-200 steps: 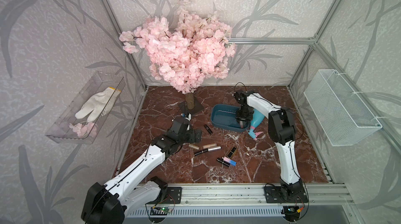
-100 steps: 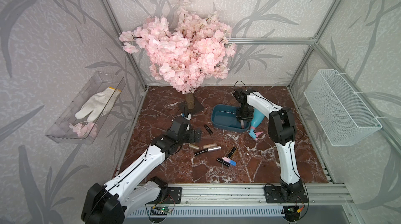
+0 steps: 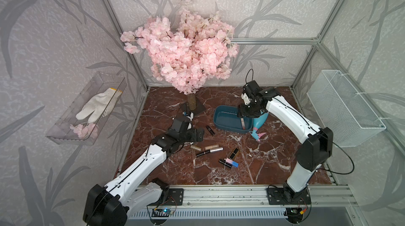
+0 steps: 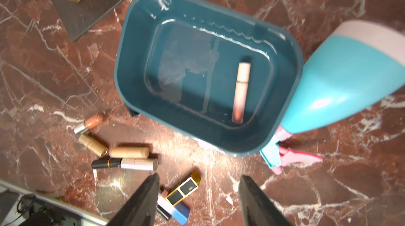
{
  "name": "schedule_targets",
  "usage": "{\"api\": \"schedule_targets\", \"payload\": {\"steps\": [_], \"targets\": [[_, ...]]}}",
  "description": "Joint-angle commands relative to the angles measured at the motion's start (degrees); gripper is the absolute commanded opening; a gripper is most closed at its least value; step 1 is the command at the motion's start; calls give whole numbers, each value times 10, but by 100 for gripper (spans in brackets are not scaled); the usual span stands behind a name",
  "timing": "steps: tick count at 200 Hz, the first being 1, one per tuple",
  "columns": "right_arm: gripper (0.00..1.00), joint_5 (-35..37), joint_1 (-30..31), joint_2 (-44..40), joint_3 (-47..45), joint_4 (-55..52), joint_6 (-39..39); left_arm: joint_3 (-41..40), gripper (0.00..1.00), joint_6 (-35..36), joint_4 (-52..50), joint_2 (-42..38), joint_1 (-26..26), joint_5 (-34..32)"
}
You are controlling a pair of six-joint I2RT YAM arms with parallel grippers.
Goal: Put the lipstick into the storage box
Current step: Place the lipstick in the storage box, then pick up the lipstick at the center of the board.
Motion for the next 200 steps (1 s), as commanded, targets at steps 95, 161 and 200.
{"api": "schedule_targets", "payload": {"steps": [95, 161, 200], "targets": [[77, -47, -37, -239, -337, 43, 224, 130, 100, 120, -68, 183, -145, 34], [74, -32, 12, -260, -377, 38, 297, 180, 96, 78, -101, 255, -159, 9], [71, -19, 114, -158, -382, 64, 428, 155, 96, 81, -97, 228, -159, -15]]}}
